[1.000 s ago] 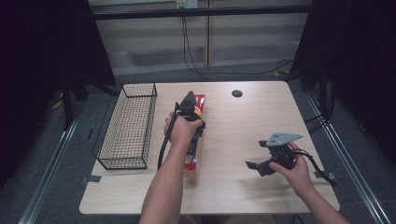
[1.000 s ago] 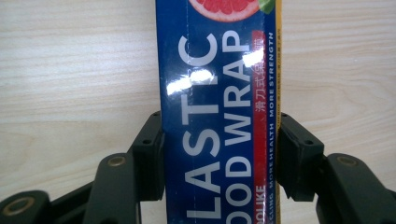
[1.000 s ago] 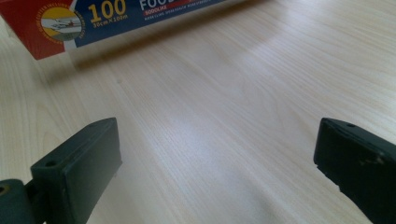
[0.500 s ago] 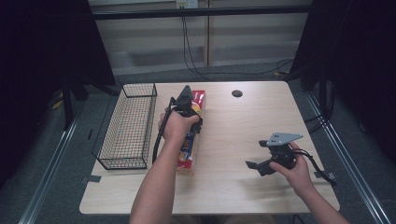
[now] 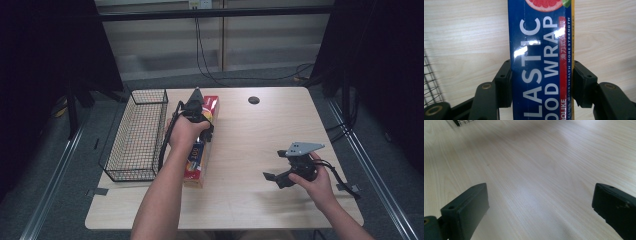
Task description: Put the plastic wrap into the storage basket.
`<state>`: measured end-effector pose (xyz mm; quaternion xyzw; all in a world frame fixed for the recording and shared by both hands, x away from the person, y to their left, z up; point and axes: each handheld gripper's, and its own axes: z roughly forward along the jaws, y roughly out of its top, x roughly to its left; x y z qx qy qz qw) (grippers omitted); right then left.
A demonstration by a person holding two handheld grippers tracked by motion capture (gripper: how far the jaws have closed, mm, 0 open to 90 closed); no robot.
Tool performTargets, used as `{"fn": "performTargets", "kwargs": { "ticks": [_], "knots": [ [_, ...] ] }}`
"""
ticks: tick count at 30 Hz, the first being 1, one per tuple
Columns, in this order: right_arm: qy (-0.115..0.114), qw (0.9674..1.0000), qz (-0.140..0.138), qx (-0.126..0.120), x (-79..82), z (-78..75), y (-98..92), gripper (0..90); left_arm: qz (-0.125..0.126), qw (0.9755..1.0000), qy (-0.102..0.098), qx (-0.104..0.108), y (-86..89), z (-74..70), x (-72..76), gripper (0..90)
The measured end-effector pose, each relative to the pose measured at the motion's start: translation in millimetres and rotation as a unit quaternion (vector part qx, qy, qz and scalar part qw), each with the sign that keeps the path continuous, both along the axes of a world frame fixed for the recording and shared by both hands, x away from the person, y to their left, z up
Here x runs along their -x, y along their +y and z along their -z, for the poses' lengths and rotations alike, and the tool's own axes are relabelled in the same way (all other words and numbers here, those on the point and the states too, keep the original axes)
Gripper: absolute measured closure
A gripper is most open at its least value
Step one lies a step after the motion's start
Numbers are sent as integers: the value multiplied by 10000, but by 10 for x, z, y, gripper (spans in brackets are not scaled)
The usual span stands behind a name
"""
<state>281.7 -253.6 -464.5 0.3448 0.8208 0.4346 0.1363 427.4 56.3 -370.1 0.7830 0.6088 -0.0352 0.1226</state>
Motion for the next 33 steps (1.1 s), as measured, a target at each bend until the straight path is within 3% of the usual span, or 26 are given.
{"fn": "performTargets", "kwargs": {
  "ticks": [5, 18, 23, 33],
  "knots": [
    [-8, 10000, 10, 5, -1, 2, 2, 4, -91, 9999, 0, 104, 64, -48, 1, 445],
    [3, 10000, 10, 14, -6, 0, -1, 4, -157, 9999, 45, 32, 225, -176, 7, 445],
    [0, 10000, 20, 29, -12, -5, -8, 4, -105, 9999, 73, -91, 289, -223, 2, 446],
    [-37, 10000, 33, 29, -16, -4, -11, 4, -157, 9999, -5, -62, 442, -318, 11, 444]
  ]
}}
